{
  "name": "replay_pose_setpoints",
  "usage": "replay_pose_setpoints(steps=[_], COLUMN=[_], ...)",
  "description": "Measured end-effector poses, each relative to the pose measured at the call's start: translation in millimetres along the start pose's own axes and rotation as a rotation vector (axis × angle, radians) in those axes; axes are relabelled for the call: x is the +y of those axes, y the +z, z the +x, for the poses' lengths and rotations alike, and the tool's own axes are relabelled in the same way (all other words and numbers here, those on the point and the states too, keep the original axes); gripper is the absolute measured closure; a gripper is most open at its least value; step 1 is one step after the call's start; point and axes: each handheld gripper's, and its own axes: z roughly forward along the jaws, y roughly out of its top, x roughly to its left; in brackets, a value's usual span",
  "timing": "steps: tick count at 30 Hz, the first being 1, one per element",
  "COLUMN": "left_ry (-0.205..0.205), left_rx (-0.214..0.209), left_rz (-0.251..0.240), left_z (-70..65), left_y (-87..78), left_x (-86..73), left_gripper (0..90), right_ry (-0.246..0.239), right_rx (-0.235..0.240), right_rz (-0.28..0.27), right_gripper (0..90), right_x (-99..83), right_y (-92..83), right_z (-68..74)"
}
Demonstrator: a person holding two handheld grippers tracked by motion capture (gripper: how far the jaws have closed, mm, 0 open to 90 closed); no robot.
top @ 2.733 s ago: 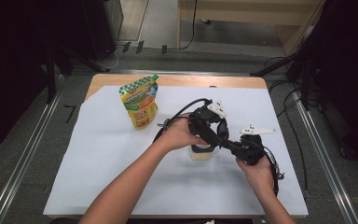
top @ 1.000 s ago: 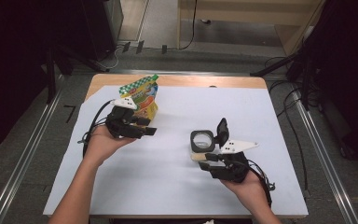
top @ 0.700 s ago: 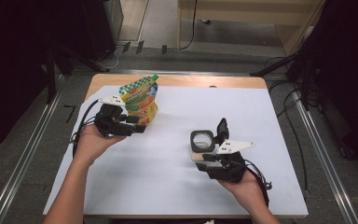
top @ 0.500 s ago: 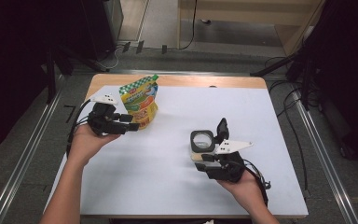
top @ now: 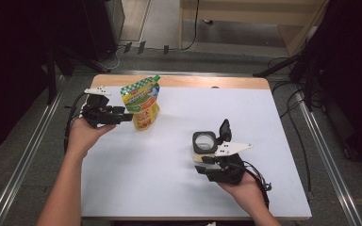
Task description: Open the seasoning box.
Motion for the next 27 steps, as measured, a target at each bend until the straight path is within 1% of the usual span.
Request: replay_pose_setpoints(steps=[1,4,9,12,15,17,18,19,20,22,25,27], left_ry=[-0.002,-0.006,0.014,0.015,0.025,0.018,0.013,0.013,0.014,0.021,0.018,0.03], left_rx=[-0.006,0.006,0.015,0.034,0.054,0.057,0.051,0.048,0.047,0.054,0.063,0.076], left_rz=[-0.001,-0.014,-0.033,-0.033,-0.033,-0.034,-0.032,-0.022,-0.016,-0.017,-0.021,-0.015], left_z=[1.4,2.9,-0.1,-0.3,-1.6,-1.5,-1.1,-0.8,-0.8,-1.1,-0.8,-1.9], left_y=[1.8,8.5,17.5,23.3,27.7,29.9,31.6,33.7,34.9,36.0,35.8,35.6], left_x=[1.5,8.3,19.8,23.9,26.6,26.7,26.4,26.0,25.8,25.2,24.7,25.0], left_gripper=[45.8,46.3,49.1,51.3,55.6,60.3,62.6,65.5,65.6,68.5,76.5,81.7], right_ry=[-0.002,-0.002,-0.002,-0.003,-0.007,-0.009,-0.006,-0.005,-0.004,-0.003,-0.007,-0.008], right_rx=[0.0,0.0,0.0,-0.001,-0.001,-0.003,-0.003,-0.004,-0.004,-0.003,-0.002,-0.004], right_rz=[-0.001,0.0,0.001,0.003,0.006,0.007,0.008,0.008,0.008,0.011,0.015,0.017], right_gripper=[57.1,57.1,57.1,57.0,57.0,57.0,57.0,57.0,57.0,57.0,57.0,57.0], right_x=[0.0,0.4,1.3,1.3,1.0,1.0,1.1,1.1,1.2,1.3,1.1,1.1], right_y=[0.4,1.5,4.1,6.0,7.3,7.6,7.8,8.0,8.5,8.9,10.1,11.0], right_z=[0.1,0.2,0.5,0.7,1.2,1.1,0.9,0.7,0.6,0.6,0.8,1.1])
